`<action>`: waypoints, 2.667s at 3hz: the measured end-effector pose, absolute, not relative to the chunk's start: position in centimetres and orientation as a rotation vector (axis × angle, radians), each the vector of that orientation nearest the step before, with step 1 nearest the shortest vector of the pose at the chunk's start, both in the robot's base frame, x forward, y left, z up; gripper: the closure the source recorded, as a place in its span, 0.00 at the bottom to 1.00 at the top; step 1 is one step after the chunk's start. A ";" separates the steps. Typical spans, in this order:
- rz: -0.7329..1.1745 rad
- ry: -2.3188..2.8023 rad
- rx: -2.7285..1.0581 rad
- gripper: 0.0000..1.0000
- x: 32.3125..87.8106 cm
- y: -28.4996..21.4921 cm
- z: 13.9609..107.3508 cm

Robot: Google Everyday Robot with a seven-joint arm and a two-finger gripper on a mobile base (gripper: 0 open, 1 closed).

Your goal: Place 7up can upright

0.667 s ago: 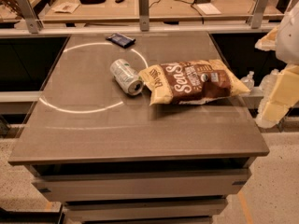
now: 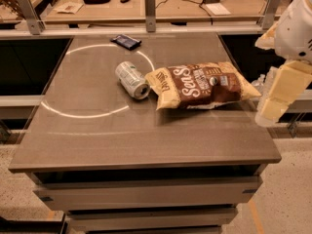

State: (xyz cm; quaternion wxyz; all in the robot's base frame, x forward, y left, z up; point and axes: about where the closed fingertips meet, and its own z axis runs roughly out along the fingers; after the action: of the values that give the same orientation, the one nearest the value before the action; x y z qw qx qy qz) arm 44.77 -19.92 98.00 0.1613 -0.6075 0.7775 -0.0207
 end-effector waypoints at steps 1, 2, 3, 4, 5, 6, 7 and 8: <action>0.051 2.227 -1.730 0.00 47.0 -15.4 98.4; 0.224 2.305 -1.612 0.00 49.6 -11.5 98.6; 0.291 2.382 -1.424 0.00 51.4 -9.0 98.8; 0.326 2.472 -1.225 0.00 53.1 -7.6 97.9; 0.324 2.568 -1.065 0.00 54.8 -6.6 96.1; 0.325 2.568 -1.065 0.00 54.8 -6.5 96.1; 0.330 2.593 -1.061 0.00 55.6 -5.6 96.1; 0.327 2.644 -1.054 0.00 58.4 -2.9 96.1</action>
Offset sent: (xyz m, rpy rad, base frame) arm 0.0766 0.1311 0.0087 0.3380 0.3185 -0.3494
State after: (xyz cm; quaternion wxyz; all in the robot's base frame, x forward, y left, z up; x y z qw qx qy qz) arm 58.42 -2.88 96.14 0.1378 -0.3644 0.9140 0.1129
